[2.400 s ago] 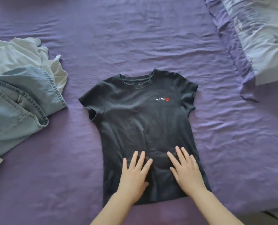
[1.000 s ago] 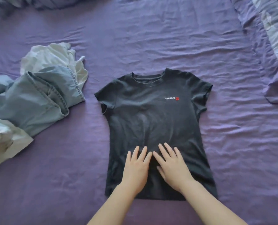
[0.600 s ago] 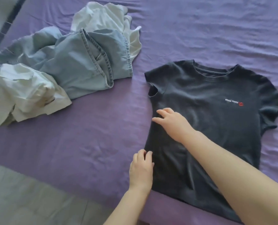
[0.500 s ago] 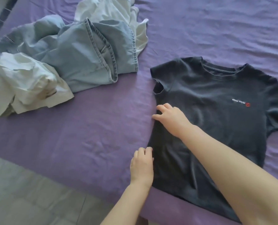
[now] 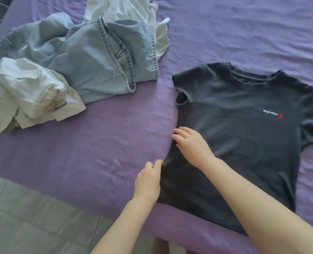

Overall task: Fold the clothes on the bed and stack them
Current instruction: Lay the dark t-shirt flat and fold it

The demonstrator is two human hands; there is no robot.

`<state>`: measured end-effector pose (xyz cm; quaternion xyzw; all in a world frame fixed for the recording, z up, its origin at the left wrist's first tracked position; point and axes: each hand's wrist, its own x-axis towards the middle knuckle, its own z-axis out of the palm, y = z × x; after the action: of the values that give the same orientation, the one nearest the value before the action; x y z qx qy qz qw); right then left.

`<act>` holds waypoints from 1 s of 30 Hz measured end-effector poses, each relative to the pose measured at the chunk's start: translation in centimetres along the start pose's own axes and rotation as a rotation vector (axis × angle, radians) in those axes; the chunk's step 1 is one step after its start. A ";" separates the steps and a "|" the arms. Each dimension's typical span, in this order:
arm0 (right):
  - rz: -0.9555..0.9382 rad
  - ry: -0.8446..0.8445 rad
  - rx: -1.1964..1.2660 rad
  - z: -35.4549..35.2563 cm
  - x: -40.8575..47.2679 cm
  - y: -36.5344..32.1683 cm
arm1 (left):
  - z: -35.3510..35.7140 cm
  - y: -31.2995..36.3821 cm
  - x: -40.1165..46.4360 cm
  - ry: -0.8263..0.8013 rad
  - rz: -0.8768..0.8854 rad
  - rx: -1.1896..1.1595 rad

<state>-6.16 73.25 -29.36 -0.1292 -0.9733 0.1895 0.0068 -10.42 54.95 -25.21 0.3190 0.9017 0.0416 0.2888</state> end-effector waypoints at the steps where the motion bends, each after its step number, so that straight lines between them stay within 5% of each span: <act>1: 0.017 -0.029 -0.045 0.0 -1.5 0.0 | -0.2 0.3 0.2 -0.043 -0.010 0.017; 8: 0.448 -0.044 -0.161 0.5 -9.2 -0.3 | 0.1 2.1 0.9 -0.064 0.010 0.358; 11: 0.264 -0.172 -0.134 1.1 -11.7 -2.2 | 0.3 3.1 0.8 0.059 0.174 0.458; 13: 0.079 -0.232 -0.136 1.0 -13.3 -3.0 | 0.4 4.7 1.1 -0.012 0.375 0.448; 15: 0.196 -0.243 -0.126 0.4 -14.7 -2.4 | 0.4 6.8 1.7 -0.127 0.534 0.516; 18: 0.541 -0.294 -0.109 -0.6 -17.1 -0.9 | 0.7 8.5 3.0 -0.237 0.453 0.568; 24: 0.752 -0.354 -0.085 -2.6 -19.6 -0.4 | -0.9 9.8 3.7 -0.283 0.167 0.723; 30: 0.789 -0.165 -0.123 -6.3 -17.3 5.7 | -2.2 15.7 5.4 -0.201 0.457 0.572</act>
<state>12.38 76.32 -25.01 -0.4774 -0.8558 0.1285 -0.1522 -6.34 70.89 -21.97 0.5823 0.7495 -0.1802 0.2583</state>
